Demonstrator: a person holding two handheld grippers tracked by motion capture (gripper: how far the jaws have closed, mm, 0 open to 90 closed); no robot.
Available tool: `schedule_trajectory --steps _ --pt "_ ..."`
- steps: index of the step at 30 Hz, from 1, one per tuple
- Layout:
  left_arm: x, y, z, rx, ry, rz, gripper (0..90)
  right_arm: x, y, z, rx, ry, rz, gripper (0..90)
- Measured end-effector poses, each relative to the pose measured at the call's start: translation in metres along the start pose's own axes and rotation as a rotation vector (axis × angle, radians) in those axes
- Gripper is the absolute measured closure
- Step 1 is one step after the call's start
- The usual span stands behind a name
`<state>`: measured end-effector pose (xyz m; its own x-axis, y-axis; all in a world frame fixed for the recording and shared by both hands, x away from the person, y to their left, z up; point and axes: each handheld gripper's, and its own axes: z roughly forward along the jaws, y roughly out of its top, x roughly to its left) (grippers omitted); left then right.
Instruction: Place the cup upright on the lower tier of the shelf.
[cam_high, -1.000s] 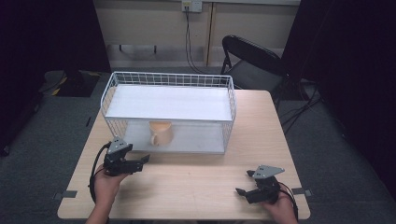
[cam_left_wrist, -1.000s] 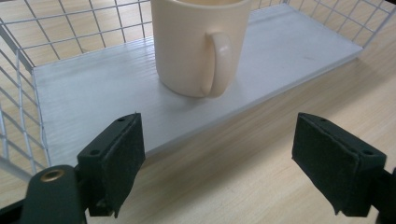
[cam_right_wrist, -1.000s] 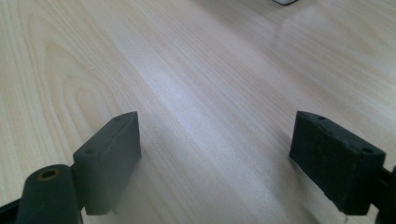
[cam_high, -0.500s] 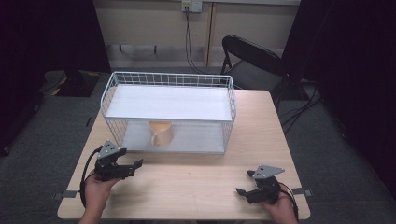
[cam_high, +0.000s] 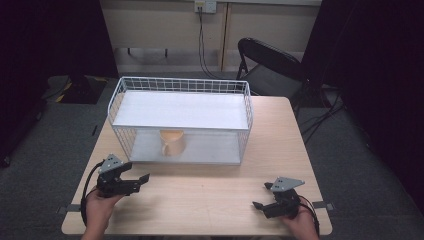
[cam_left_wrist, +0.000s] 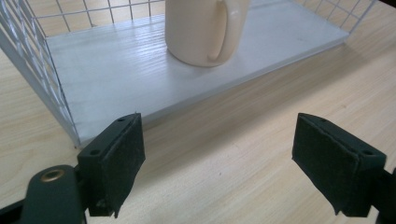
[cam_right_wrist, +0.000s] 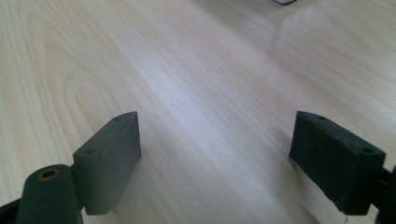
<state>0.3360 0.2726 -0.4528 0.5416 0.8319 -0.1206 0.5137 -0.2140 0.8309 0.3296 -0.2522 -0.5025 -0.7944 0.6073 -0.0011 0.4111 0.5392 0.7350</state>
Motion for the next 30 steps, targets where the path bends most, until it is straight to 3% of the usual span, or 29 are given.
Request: schedule_trajectory --steps 11,18,30 --pt "0.008 -0.012 -0.008 0.015 -0.013 0.043 16.6 0.000 0.000 0.000 0.000 0.000 0.000 15.5" --pt "0.013 -0.021 -0.009 0.026 -0.019 0.028 16.6 0.000 0.000 0.000 0.000 0.000 0.000 15.5" --pt "0.009 -0.030 -0.004 0.068 -0.025 0.049 16.8 0.000 0.000 0.000 0.000 0.001 0.000 15.5"
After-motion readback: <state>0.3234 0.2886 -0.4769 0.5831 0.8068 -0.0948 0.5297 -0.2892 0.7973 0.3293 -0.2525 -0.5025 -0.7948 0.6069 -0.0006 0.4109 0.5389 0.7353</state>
